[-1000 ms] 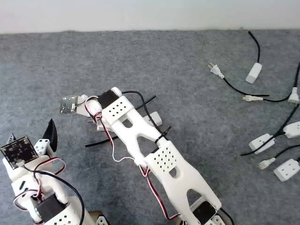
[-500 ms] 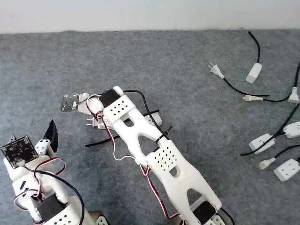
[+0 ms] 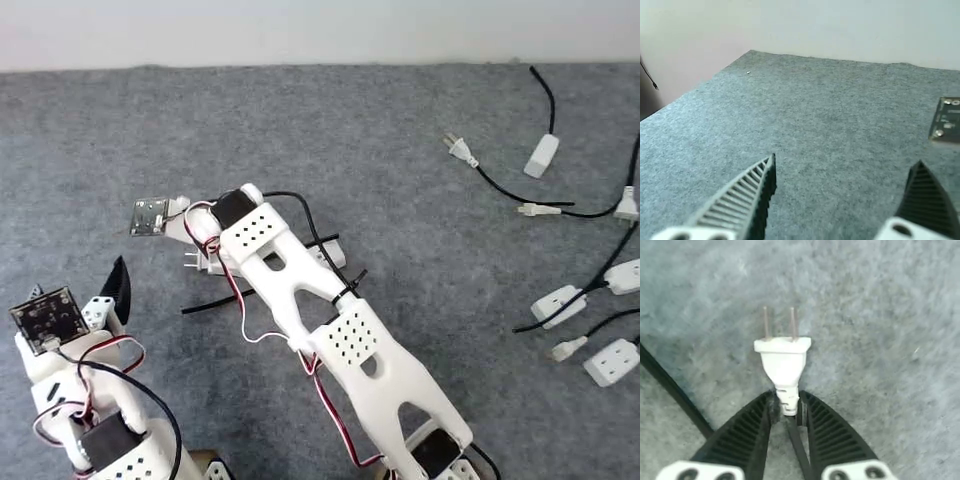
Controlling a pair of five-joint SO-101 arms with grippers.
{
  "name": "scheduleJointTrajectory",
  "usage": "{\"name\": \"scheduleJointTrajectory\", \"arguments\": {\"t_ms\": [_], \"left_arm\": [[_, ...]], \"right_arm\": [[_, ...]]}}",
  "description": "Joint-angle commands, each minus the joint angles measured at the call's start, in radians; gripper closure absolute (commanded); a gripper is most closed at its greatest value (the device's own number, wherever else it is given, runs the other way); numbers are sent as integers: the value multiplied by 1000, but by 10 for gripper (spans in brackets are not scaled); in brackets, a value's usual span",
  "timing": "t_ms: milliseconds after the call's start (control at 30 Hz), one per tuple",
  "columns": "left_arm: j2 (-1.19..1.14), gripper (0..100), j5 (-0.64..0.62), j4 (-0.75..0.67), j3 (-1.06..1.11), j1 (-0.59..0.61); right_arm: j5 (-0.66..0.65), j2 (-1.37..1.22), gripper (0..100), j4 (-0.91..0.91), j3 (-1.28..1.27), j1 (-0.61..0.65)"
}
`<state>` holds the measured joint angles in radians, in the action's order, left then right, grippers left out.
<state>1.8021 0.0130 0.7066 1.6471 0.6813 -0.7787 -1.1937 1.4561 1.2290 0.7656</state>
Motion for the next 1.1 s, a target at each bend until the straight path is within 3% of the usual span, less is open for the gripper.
{"name": "scheduleJointTrajectory", "arguments": {"t_ms": [0,300,600,900,1067], "left_arm": [[14,603,17,-5,-10,-8],[14,603,17,-5,-10,-11],[14,603,40,-12,-10,-80],[14,603,11,-247,-74,-292],[14,603,60,-379,-122,-358]], "right_arm": [[44,53,988,47,141,-18],[43,62,988,283,451,-18],[95,229,988,337,442,-22],[100,329,989,338,448,-18],[144,397,989,340,442,-5]]}}
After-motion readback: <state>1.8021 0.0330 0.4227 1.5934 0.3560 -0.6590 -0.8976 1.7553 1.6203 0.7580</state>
